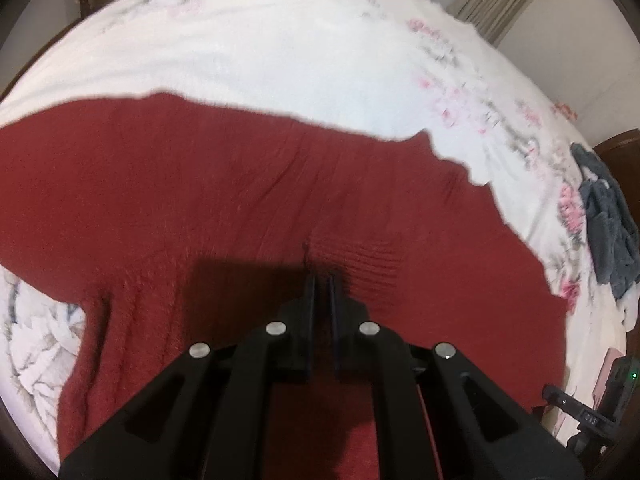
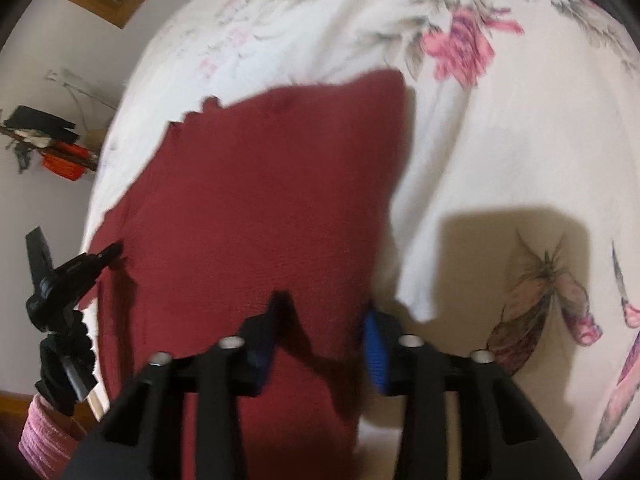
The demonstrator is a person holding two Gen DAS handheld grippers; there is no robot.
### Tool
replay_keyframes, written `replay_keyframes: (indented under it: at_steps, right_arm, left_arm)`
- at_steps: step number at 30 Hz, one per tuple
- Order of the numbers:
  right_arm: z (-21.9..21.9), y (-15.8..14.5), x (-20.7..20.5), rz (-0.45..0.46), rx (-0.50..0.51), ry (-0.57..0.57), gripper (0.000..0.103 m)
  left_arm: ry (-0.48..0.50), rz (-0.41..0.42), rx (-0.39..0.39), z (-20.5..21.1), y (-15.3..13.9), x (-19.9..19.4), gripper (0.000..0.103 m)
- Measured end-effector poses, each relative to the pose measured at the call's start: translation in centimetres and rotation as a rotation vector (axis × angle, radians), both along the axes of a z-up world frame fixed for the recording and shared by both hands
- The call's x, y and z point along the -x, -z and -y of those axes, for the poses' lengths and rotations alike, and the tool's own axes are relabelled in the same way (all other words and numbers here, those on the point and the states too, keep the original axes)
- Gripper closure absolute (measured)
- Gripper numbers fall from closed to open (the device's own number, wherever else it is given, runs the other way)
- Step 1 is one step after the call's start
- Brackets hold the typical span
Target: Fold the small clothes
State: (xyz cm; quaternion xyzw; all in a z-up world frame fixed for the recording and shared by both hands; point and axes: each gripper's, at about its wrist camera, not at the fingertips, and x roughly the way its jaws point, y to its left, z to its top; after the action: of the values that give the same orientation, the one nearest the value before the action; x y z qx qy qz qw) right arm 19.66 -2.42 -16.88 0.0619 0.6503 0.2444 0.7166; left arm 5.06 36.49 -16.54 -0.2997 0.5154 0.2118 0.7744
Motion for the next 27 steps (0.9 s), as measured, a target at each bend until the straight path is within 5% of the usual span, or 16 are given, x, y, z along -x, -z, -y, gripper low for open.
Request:
replay_keyframes:
  at_steps: [7,12,15,19,27]
  right_arm:
    - [-0.5,0.4,0.1,-0.019,0.046,-0.004,0.073]
    - [-1.6,-4.8,1.0,0.156,0.084,-0.015,0.06]
    - [-3.2,-6.0,1.2,0.168,0.017,-0.022,0.06]
    - [-6.7,-4.9,1.4,0.143,0.034,-0.089,0.06]
    - [-8.7,-0.1,2.0,0.064,0.12,-0.098,0.062]
  left_arm:
    - [0.022,-0.032,-0.014,-1.2,0.0,1.1,0.085]
    - [0.023,0.056,-0.052,-1.3,-4.0,1.7,0.062]
    - [0.12,0.065,-0.065,1.1,-4.7,0.2,0.055]
    - [0.219,0.017,-0.074,4.0,-2.9,-1.4,0.051]
    - [0.241,-0.051,-0.061,4.1,1.3,-1.5,0.051]
